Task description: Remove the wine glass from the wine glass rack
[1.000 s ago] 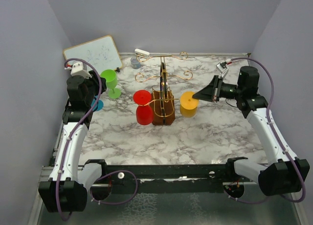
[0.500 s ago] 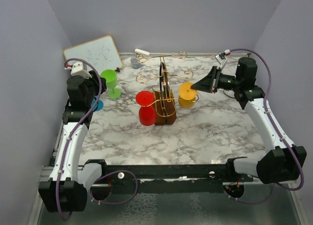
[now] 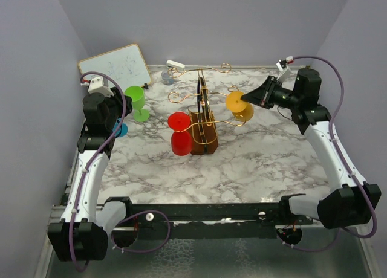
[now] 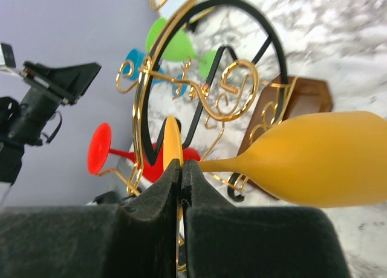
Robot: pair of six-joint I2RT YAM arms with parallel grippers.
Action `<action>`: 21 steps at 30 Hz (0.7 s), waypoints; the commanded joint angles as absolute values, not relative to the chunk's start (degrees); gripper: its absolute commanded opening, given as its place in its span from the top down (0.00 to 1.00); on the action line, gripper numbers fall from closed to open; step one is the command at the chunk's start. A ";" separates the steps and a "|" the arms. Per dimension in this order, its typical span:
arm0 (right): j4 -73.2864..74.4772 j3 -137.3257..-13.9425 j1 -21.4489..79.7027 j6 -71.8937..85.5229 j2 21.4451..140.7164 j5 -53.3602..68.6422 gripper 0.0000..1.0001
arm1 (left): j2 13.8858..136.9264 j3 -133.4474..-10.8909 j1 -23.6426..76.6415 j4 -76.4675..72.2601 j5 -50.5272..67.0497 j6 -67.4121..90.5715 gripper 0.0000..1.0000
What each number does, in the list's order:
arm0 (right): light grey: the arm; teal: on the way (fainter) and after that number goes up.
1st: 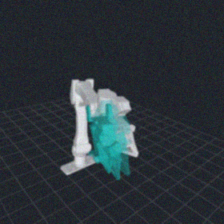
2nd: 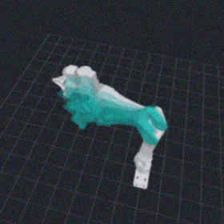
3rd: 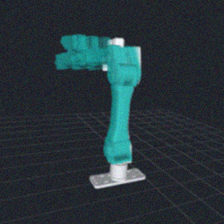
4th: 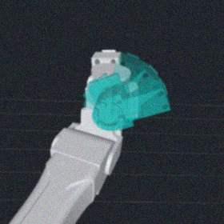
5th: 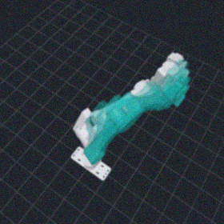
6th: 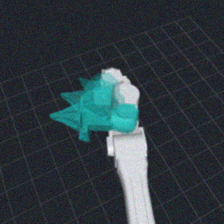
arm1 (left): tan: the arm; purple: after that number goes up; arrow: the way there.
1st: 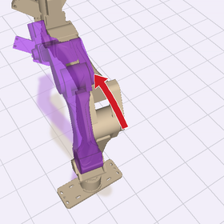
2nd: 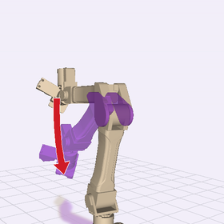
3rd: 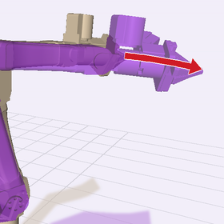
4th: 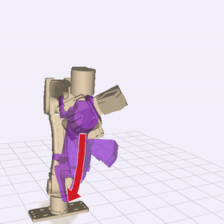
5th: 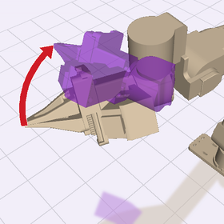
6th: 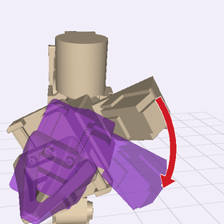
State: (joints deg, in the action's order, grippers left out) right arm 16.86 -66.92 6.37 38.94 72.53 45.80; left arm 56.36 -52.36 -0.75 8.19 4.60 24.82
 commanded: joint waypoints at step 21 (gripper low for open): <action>14.78 -72.08 48.87 -17.13 55.86 23.62 0.99 | 56.56 -53.24 -1.38 7.00 7.77 25.85 0.63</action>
State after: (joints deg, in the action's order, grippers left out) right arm 12.43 -71.29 40.77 -1.17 55.66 29.61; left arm 56.40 -52.36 -1.06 8.19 5.54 25.08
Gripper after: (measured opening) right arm 0.018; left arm 0.367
